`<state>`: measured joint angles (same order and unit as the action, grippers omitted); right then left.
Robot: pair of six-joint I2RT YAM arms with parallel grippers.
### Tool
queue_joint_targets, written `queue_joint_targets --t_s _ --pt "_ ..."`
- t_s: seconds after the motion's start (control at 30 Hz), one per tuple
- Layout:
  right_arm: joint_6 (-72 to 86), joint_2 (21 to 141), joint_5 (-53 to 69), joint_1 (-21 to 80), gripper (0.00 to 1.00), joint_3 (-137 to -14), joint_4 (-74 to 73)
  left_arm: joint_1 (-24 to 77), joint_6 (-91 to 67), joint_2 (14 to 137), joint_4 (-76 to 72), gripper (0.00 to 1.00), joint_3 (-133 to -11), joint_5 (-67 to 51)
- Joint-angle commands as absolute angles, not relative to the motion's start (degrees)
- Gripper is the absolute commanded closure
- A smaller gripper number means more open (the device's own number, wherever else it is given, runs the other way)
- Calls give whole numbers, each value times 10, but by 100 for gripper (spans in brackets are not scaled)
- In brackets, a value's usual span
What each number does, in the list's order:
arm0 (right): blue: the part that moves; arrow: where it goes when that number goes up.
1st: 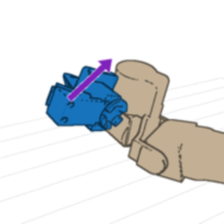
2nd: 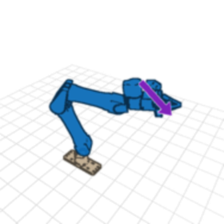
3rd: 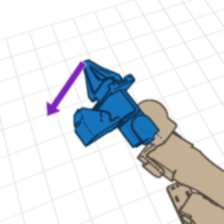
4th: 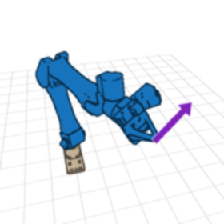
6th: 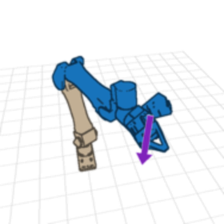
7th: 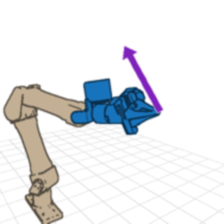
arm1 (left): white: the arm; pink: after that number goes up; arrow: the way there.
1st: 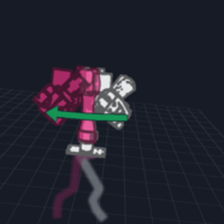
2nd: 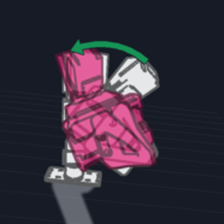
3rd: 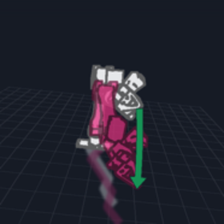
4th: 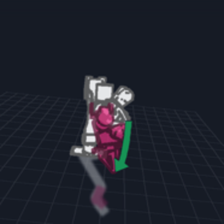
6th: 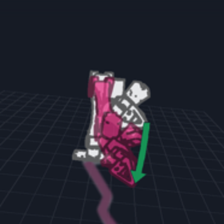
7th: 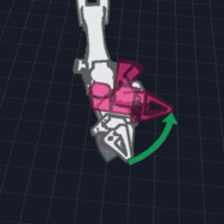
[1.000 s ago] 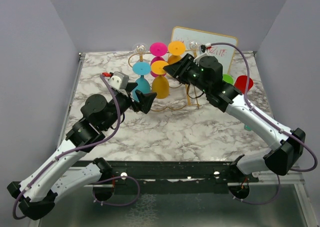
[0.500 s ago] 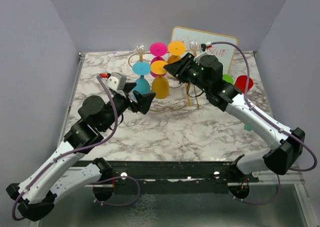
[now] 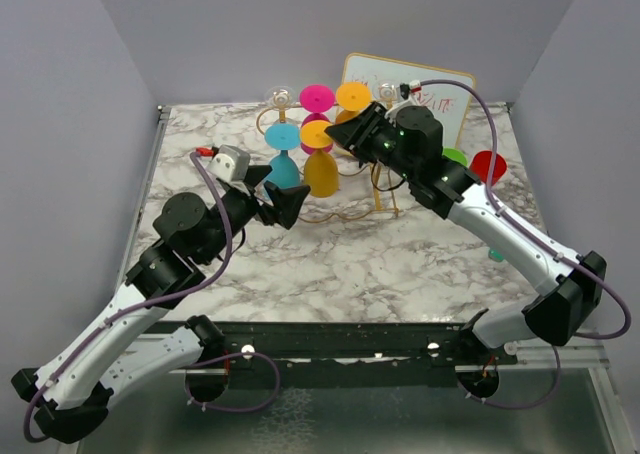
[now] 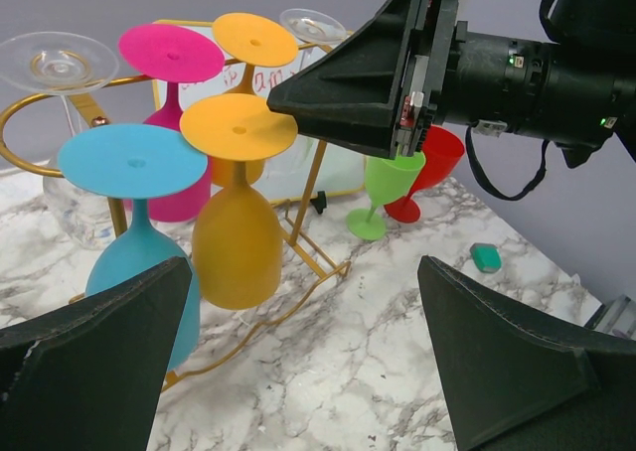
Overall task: Take the wine glass off the wine glass rack
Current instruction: Pick up the wine glass from the wine rack.
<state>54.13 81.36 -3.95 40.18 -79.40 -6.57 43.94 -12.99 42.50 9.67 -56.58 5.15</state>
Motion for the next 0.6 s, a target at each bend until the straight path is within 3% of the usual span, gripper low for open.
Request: queue_joint_targets --t_s 0.0,0.23,0.4,0.57 --pt "540 828 -62 406 62 -814 -80 438 -136 415 113 1 -570 51" --pt "539 837 -56 406 69 -819 -77 439 -133 422 121 1 -577 48" --pt "535 826 -63 406 85 -815 -76 438 -132 422 128 1 -578 55" --pt "529 808 -63 406 90 -811 -74 438 -133 436 146 1 -589 78"
